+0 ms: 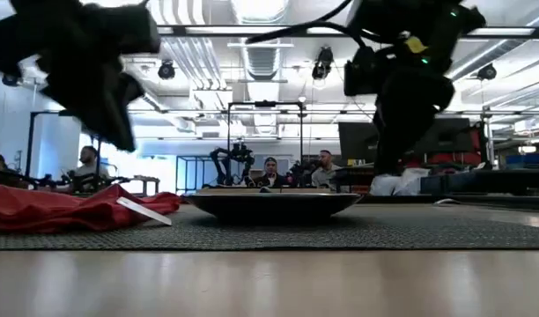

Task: Set table place
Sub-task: Move the blue glass to the top right of the gray table mat

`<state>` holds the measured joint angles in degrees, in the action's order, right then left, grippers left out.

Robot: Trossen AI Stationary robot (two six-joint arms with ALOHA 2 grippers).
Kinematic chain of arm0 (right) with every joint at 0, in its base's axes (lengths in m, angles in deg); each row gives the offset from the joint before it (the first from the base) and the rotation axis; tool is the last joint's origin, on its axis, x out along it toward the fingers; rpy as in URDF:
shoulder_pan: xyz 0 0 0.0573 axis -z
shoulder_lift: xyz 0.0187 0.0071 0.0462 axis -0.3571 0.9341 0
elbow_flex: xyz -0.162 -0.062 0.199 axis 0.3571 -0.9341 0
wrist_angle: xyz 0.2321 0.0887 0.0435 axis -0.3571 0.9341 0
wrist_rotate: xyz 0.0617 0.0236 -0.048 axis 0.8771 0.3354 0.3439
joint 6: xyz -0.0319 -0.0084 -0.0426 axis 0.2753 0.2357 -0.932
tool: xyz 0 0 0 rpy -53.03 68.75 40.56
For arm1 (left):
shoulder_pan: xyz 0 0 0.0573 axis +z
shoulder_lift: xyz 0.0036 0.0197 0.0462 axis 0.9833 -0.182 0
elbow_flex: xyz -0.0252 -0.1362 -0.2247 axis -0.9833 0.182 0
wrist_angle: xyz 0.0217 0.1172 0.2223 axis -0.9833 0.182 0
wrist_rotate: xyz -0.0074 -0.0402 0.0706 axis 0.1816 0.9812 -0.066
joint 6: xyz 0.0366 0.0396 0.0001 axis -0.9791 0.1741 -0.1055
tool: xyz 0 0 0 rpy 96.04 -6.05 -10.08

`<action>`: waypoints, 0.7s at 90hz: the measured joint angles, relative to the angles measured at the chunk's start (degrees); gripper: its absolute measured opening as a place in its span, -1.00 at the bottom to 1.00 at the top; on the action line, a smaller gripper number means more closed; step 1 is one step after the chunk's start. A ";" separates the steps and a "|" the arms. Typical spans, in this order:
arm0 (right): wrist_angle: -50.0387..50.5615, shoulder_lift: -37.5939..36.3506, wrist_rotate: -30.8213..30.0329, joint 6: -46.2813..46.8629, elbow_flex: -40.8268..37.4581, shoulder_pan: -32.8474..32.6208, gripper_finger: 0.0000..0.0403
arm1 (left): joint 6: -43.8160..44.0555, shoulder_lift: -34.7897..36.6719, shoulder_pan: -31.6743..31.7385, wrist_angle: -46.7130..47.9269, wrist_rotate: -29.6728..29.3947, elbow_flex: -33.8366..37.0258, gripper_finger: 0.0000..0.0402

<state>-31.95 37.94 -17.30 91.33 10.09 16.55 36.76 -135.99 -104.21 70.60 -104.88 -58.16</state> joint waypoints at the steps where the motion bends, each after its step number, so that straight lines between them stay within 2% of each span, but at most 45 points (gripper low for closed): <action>1: 0.30 -0.27 -0.29 0.00 0.24 0.43 0.23 | -0.06 0.15 -0.01 0.08 -0.32 0.01 -0.61; 16: 1.95 -3.52 -3.02 1.51 1.63 9.58 0.28 | -0.09 2.29 -0.03 -0.67 -2.13 1.36 -0.61; 41: 1.74 -4.60 -3.30 6.23 1.89 25.73 0.29 | -2.39 4.37 -0.01 -6.35 -2.56 6.21 -0.61; 63: 1.88 -4.56 -3.25 9.06 1.89 32.62 0.18 | -2.43 4.61 -0.01 -6.49 -2.54 7.03 -0.61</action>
<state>-30.06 33.38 -20.55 100.39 11.97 49.18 34.34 -131.38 -104.22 64.11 -107.42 -51.13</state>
